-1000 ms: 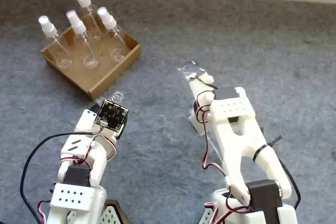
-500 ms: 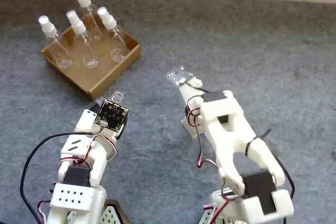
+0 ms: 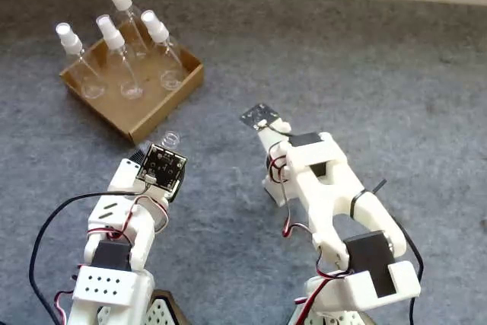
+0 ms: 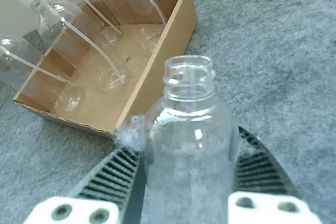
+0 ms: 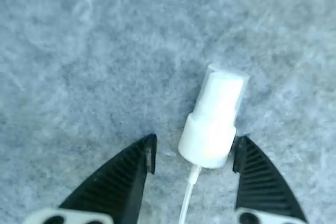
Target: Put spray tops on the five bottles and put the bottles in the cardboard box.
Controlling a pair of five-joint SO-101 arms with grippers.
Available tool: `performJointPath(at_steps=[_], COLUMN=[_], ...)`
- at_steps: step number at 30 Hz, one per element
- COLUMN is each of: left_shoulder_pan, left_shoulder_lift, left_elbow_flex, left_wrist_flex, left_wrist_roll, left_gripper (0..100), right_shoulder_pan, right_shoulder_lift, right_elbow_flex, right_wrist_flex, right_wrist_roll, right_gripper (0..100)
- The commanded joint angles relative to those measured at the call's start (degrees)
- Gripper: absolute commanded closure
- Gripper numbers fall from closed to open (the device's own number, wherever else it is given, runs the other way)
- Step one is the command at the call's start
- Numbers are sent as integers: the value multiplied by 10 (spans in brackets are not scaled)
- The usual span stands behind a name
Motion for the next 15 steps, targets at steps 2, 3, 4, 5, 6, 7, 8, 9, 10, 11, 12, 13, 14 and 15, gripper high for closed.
performJointPath(at_steps=[2, 3, 4, 5, 6, 7, 8, 9, 10, 11, 12, 13, 14, 15], left_shoulder_pan=[7, 7, 7, 7, 7, 7, 7, 7, 7, 7, 7, 7, 7, 7], left_shoulder_lift=[-9, -9, -9, -9, -9, -9, -9, -9, -9, -9, -9, -9, -9, -9], left_elbow_flex=[15, 15, 15, 15, 15, 15, 15, 15, 15, 15, 15, 15, 15, 15], left_wrist_flex=[-7, -7, -7, -7, -7, -7, -7, -7, -7, -7, -7, -7, -7, -7], left_wrist_roll=[-5, -5, -5, -5, -5, -5, -5, -5, -5, -5, -5, -5, -5, -5], left_gripper=[940, 940, 940, 940, 940, 940, 940, 940, 940, 940, 940, 940, 940, 940], right_shoulder_pan=[-4, -4, -4, -4, -4, -5, -8, -11, -14, -16, -19, -20, -20, -20], right_shoulder_lift=[-21, -16, -12, -8, -6, -5, -5, -6, -7, -7, -7, -5, -4, -4], right_elbow_flex=[-7, -7, -7, -5, -3, -1, -1, -1, -1, -1, -1, -1, -1, -1], right_wrist_flex=[-9, -21, -36, -52, -65, -74, -80, -80, -80, -80, -80, -80, -80, -80], right_wrist_roll=[5, 5, 5, 5, 5, 5, 5, 5, 5, 5, 5, 5, 5, 5], right_gripper=[779, 779, 779, 779, 779, 779, 779, 779, 779, 779, 789, 809, 837, 867])
